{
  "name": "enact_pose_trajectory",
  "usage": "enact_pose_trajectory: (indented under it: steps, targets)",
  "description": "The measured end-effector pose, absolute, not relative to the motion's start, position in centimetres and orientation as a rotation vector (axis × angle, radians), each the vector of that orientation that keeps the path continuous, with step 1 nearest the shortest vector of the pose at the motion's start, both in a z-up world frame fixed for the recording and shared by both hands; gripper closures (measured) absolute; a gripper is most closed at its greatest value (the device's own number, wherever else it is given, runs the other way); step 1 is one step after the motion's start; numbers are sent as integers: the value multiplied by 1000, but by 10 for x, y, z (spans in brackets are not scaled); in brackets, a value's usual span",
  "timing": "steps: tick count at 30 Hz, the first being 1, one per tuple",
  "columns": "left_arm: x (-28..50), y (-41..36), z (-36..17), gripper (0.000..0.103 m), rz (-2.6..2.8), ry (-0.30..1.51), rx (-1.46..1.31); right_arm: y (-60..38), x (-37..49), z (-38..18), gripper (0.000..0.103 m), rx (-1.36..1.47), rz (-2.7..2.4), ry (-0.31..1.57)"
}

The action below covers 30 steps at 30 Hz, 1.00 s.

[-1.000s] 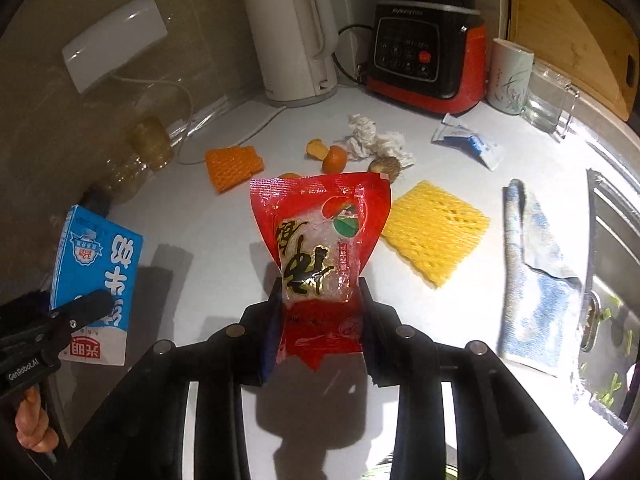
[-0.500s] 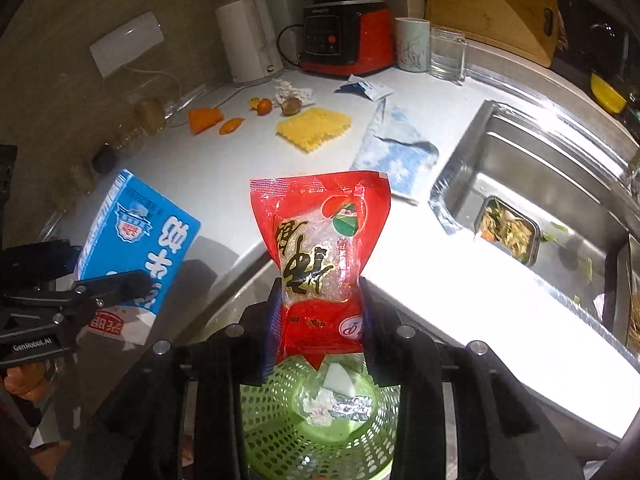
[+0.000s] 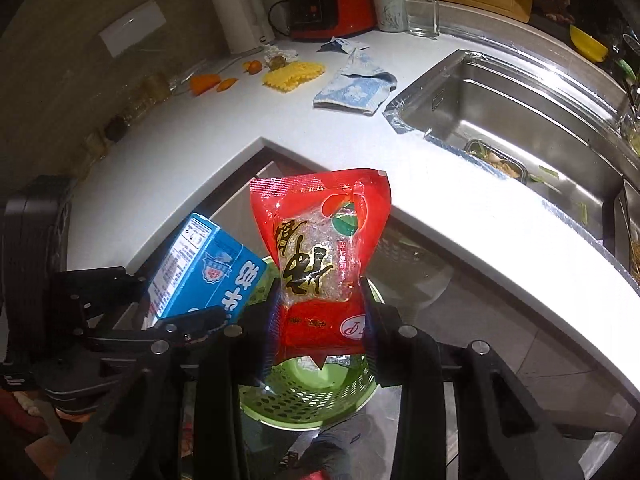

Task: Collect trash
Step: 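Grasp the red snack packet with the right tool while the left tool carries the carton to the basket, then open the left tool over the green basket while the right tool releases the red packet into it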

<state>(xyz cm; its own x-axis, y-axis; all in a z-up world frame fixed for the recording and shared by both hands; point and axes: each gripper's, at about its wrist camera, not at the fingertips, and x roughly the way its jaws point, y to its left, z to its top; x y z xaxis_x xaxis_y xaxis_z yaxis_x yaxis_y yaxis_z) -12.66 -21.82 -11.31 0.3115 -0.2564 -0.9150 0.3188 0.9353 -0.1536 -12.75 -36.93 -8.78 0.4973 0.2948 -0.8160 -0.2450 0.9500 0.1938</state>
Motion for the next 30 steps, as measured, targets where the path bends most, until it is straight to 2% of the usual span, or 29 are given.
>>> enact_pose_trajectory:
  steps: [8,12,16,24,30]
  targets:
    - [-136,-224,-133,60,-318,1232,53,-376,-144,-94,66,59,359,1011]
    - [-137,-222,-132,43,-304,1237,35,-377,-146,-94,66,62,367,1015]
    - [-137,-222,-126,37,-294,1225,29,-376,-146,-93,66,59,370,1012]
    - [-141,-201,-90,11,-205,1128,45,-372,-145,-94,63,41,397,1007]
    - [-146,-162,-52,8,-91,1022,0,-360,-143,-110,60,1,433,1028]
